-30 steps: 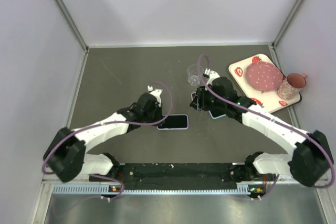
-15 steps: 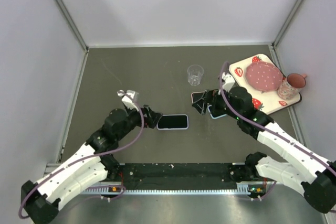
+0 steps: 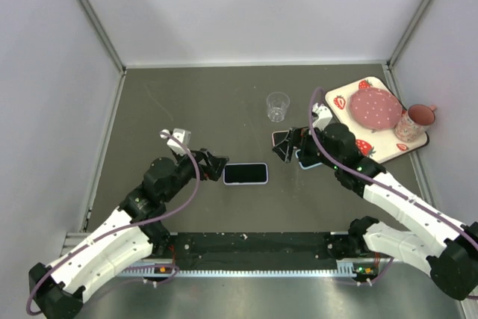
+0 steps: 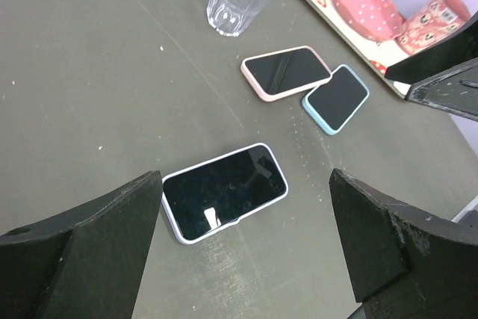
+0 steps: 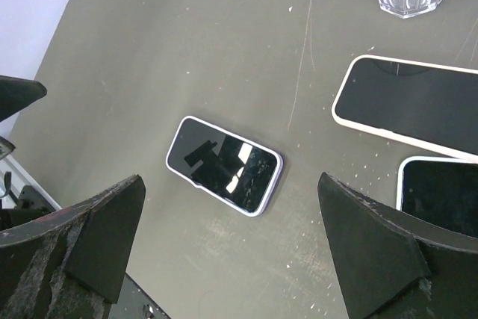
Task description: Put the phone into the phone case
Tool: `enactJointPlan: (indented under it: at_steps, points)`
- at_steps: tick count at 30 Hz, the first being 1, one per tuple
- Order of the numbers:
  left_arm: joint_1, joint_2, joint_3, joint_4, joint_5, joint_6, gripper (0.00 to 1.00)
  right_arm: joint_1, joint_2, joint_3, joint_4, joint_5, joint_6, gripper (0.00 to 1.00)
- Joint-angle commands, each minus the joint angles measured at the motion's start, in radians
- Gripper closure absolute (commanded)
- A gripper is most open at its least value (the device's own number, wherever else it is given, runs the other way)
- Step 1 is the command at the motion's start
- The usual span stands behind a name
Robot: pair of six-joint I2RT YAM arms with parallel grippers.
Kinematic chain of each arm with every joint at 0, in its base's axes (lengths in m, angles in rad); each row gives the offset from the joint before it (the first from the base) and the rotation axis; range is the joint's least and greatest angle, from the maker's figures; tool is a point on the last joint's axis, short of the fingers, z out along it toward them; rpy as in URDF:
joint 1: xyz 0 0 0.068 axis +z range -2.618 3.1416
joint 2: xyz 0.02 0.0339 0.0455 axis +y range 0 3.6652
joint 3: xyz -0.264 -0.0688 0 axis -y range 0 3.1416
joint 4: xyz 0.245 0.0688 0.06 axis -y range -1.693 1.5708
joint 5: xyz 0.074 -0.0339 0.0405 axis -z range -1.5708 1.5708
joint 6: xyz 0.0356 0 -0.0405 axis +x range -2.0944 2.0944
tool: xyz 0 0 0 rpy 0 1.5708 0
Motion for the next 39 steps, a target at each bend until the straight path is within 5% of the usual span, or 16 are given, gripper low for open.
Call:
enactJointPlan:
  at_steps: [1, 13, 28, 39]
  points:
    - [0.005, 0.065, 0.057, 0.004, -0.015, 0.014, 0.01, -0.015, 0.020, 0.035, 0.020, 0.005, 0.004, 0.01]
    - [0.005, 0.166, 0.111, -0.008, -0.073, 0.056, 0.02, -0.025, 0.063, 0.075, -0.029, 0.041, 0.019, 0.01]
    - [0.005, 0.063, 0.057, 0.060, -0.085, 0.103, 0.02, -0.025, 0.018, 0.078, -0.018, 0.144, -0.001, 0.01]
    - [0.005, 0.000, 0.014, 0.054, -0.254, 0.137, 0.02, -0.023, -0.133, -0.072, 0.167, 0.233, -0.061, 0.01]
